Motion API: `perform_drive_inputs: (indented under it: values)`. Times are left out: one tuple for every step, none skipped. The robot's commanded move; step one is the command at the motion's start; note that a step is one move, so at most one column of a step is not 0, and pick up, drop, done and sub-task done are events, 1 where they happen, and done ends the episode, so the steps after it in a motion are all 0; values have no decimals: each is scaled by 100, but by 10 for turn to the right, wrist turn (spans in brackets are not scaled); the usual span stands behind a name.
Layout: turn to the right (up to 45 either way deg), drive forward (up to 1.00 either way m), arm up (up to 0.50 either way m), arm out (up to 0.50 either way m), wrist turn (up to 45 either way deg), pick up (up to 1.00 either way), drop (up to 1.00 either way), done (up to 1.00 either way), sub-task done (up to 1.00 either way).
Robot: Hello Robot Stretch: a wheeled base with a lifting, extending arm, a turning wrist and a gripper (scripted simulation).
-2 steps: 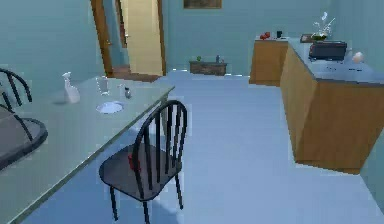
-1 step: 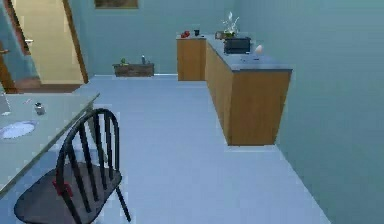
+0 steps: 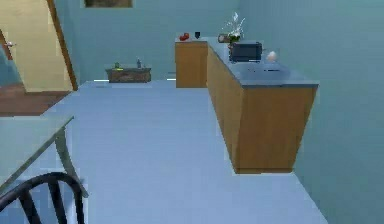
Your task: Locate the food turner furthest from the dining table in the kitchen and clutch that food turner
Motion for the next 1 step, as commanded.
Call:
perform_drive_inputs:
  values:
    - [0, 80, 0, 0, 0, 0, 0, 0, 0]
